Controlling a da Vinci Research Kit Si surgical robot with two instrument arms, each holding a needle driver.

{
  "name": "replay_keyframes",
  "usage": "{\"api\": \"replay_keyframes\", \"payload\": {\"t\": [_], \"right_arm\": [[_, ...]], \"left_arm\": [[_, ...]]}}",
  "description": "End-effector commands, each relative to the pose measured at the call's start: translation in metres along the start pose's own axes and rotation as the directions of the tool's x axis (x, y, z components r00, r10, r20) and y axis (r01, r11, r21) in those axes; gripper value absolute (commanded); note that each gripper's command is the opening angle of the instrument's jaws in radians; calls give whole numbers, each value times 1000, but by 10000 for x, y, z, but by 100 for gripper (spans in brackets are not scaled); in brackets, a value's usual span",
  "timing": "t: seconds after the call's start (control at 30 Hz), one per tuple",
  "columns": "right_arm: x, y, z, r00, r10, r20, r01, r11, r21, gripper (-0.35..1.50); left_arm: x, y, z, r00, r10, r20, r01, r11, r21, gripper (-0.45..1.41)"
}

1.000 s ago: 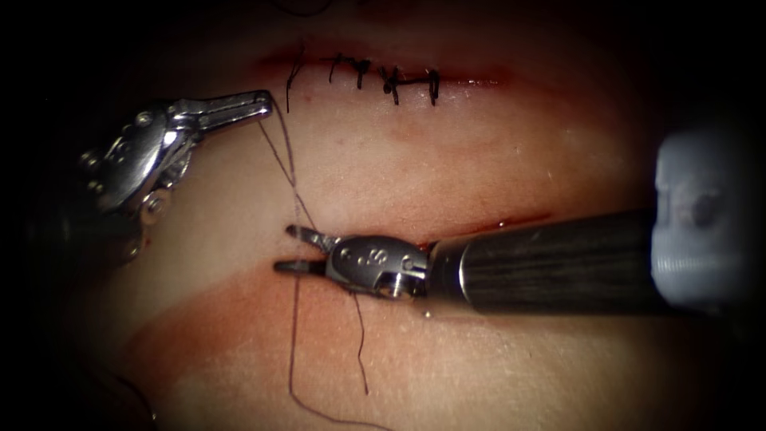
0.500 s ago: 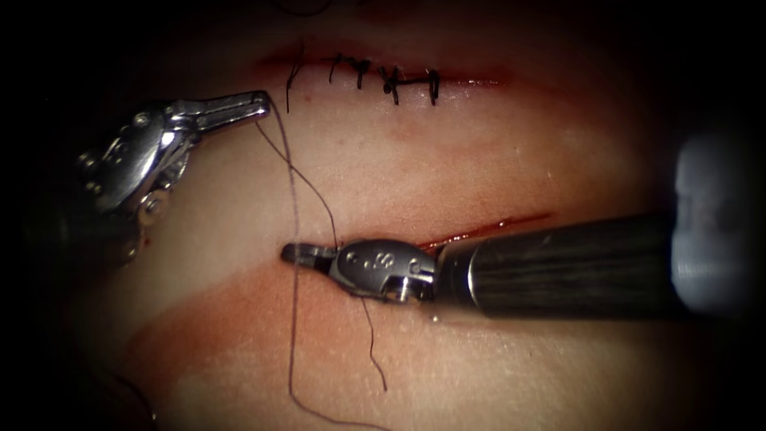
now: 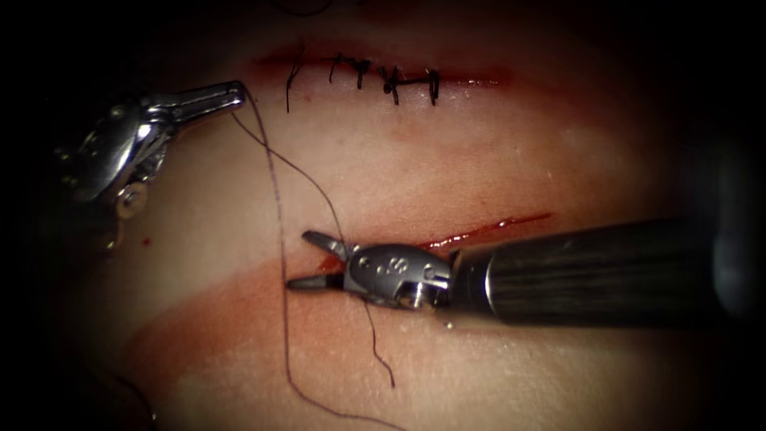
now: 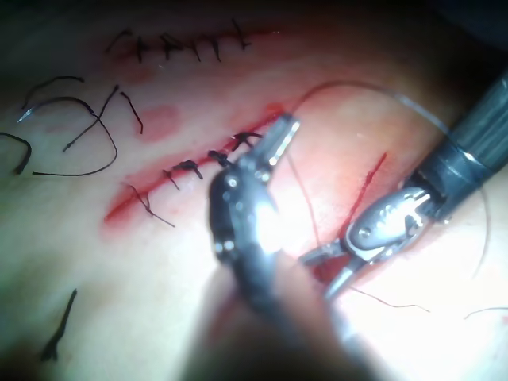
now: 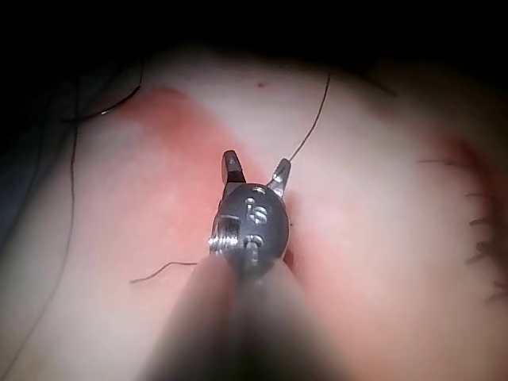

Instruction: Wound Closure

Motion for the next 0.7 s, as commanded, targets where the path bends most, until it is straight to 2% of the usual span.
{"api": "replay_keyframes", "payload": {"t": [0.03, 0.43, 0.57, 0.6, 0.7], "right_arm": [[-7, -5, 1, 1000, 2, 3, -2, 1000, 4, 148], [-25, 1, -57, 1000, -11, 24, 12, 1000, -10, 148], [-28, 2, -65, 999, -11, 31, 12, 1000, -19, 148], [-27, 1, -66, 999, -10, 33, 10, 1000, -23, 148], [-27, 1, -66, 999, -9, 33, 10, 1000, -23, 148]], "left_arm": [[-8, -2, 3, 1000, 2, 1, -2, 1000, 1, -45], [-12, -14, -14, 999, 18, 28, -19, 999, 31, -45], [-25, -29, -18, 998, 37, 46, -39, 998, 53, -45], [-41, -52, -25, 997, 44, 68, -50, 996, 78, -45], [-50, -67, -30, 995, 49, 83, -57, 994, 94, -45]]}}
